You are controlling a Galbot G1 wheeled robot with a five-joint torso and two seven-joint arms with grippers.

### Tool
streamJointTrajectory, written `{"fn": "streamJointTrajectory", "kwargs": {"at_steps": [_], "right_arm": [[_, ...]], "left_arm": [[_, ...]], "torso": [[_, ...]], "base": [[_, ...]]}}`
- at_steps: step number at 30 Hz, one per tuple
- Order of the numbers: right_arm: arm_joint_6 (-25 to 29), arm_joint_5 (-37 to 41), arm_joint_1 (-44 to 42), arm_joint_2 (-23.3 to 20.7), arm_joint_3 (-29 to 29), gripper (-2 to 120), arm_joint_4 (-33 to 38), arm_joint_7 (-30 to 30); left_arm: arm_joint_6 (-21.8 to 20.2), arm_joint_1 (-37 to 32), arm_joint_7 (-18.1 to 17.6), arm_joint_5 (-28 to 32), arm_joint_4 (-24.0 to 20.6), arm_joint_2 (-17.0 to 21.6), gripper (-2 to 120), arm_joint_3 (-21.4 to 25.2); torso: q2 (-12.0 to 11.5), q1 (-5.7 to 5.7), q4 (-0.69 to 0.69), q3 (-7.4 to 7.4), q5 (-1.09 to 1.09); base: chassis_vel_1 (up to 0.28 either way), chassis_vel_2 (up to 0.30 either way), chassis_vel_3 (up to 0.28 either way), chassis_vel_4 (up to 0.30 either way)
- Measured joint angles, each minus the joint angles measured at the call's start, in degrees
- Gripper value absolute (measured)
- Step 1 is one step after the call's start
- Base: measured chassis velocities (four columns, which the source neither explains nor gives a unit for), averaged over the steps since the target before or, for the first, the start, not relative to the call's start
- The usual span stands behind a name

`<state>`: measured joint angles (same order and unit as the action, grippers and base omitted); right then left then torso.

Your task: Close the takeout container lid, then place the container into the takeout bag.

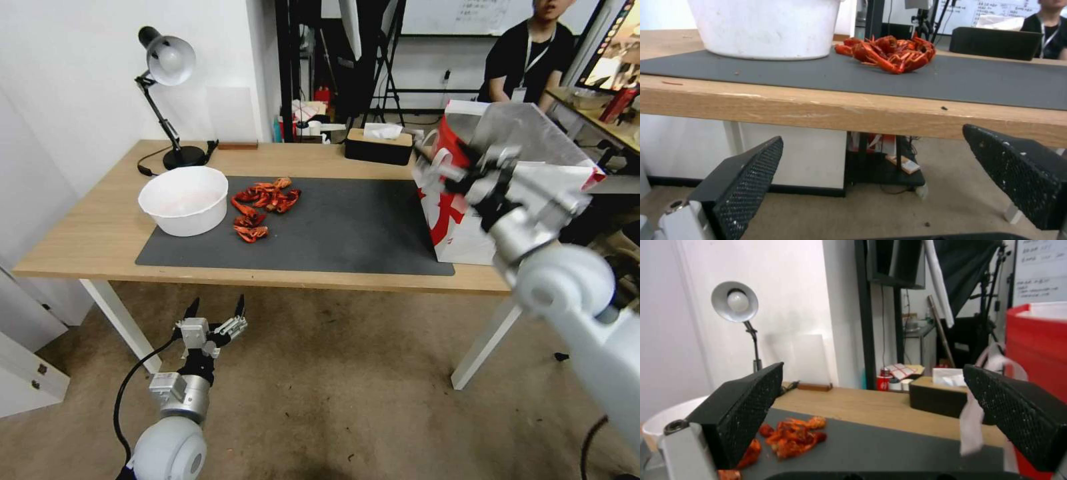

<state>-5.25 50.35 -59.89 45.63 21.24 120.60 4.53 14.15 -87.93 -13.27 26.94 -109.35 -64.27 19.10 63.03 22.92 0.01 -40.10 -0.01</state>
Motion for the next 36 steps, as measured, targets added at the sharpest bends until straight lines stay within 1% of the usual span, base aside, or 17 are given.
{"fn": "streamJointTrajectory", "kwargs": {"at_steps": [1,2,5,6,9,10,11,12,13,14,15,16,18,20,25,28,36], "right_arm": [[1.7,-2.5,-3.8,0.8,1.4,100,0.5,-0.9],[1.7,-2.5,-3.8,0.8,1.4,100,0.5,-0.9],[6.5,-7.9,-13.7,3.4,5.4,100,1.7,-2.2],[6.5,-7.9,-13.7,3.4,5.4,100,1.7,-2.2],[12.3,-13.4,-22.4,7.1,8.4,100,2.0,-2.6],[12.3,-13.4,-22.4,7.1,8.4,100,2.0,-2.6],[13.4,-14.2,-23.9,7.9,8.7,100,1.9,-2.6],[15.8,-15.8,-26.7,9.6,9.2,100,1.5,-2.5],[15.8,-15.8,-26.7,9.6,9.2,100,1.5,-2.5],[17.4,-16.7,-28.4,10.9,9.5,100,1.1,-2.4],[19.8,-17.9,-31.7,13.5,10.1,100,0.4,-2.2],[21.1,-18.3,-33.6,15.1,10.7,100,0.0,-2.2],[21.6,-18.4,-34.4,15.7,10.9,100,-0.2,-2.2],[23.7,-18.7,-38.2,18.8,11.6,100,-1.5,-2.5],[24.8,-17.6,-40.0,20.7,11.8,100,-3.0,-3.0],[24.7,-15.3,-39.9,21.7,11.2,100,-4.1,-3.3],[24.2,-13.6,-37.9,22.1,9.9,100,-6.1,-3.9]], "left_arm": [[0.3,-0.1,0.8,0.1,0.2,-0.1,100,0.2],[0.3,-0.1,0.8,0.1,0.2,-0.1,100,0.2],[0.9,-0.6,2.0,0.7,0.3,0.0,100,0.7],[0.9,-0.6,2.0,0.7,0.3,0.0,100,0.7],[1.6,-0.9,2.9,1.3,0.4,0.0,100,1.2],[1.6,-0.9,2.9,1.3,0.4,0.0,100,1.2],[1.8,-1.0,3.2,1.3,0.4,0.0,100,1.2],[2.0,-1.1,3.8,1.3,0.4,-0.1,100,1.3],[2.0,-1.1,3.8,1.3,0.4,-0.1,100,1.3],[2.2,-1.1,4.2,1.3,0.4,-0.2,100,1.4],[2.4,-1.2,4.6,1.3,0.4,-0.3,100,1.4],[2.7,-1.3,5.0,1.1,0.4,-0.5,100,1.4],[2.8,-1.3,5.1,1.0,0.4,-0.6,100,1.4],[3.3,-1.7,5.5,0.6,0.3,-0.8,100,1.3],[3.8,-2.3,6.5,0.1,-0.3,-0.9,100,1.4],[4.9,-2.7,7.3,-0.6,-0.4,-1.1,100,1.6],[5.6,-3.7,7.7,-0.9,-0.5,-1.5,100,1.9]], "torso": [[0.0,-0.01,-0.01,0.0,0.0],[0.0,-0.01,-0.01,0.0,0.0],[0.0,0.0,-0.03,0.0,0.0],[0.0,0.0,-0.03,0.0,0.0],[0.0,0.0,-0.02,0.0,0.0],[0.0,0.0,-0.02,0.0,0.0],[0.0,0.0,-0.01,0.0,0.0],[0.0,0.0,-0.01,0.0,0.0],[0.0,0.0,-0.01,0.0,0.0],[0.0,-0.01,-0.02,0.0,0.0],[0.0,-0.01,-0.01,0.0,0.02],[0.0,-0.01,-0.01,0.0,0.0],[0.0,-0.01,-0.02,0.0,0.0],[0.0,-0.01,-0.03,0.0,0.0],[0.0,-0.01,-0.01,0.0,0.01],[0.0,0.0,-0.01,0.0,0.01],[0.0,-0.01,0.0,-0.01,0.01]], "base": [[0.0,0.0,0.0,0.0],[0.0,0.0,0.0,0.0],[0.0,0.0,0.0,0.0],[0.0,0.0,0.0,0.0],[0.0,0.0,0.0,0.0],[0.0,0.0,0.0,0.0],[0.0,0.0,0.0,0.0],[0.0,0.0,0.0,0.0],[0.0,0.0,0.0,0.0],[0.0,0.0,0.0,0.0],[0.0,0.0,0.0,0.0],[0.0,0.0,0.0,0.0],[0.0,0.0,0.0,0.0],[0.0,0.0,0.0,0.0],[0.0,0.0,0.0,0.0],[0.0,0.0,0.0,0.0],[0.0,0.0,0.0,0.0]]}}
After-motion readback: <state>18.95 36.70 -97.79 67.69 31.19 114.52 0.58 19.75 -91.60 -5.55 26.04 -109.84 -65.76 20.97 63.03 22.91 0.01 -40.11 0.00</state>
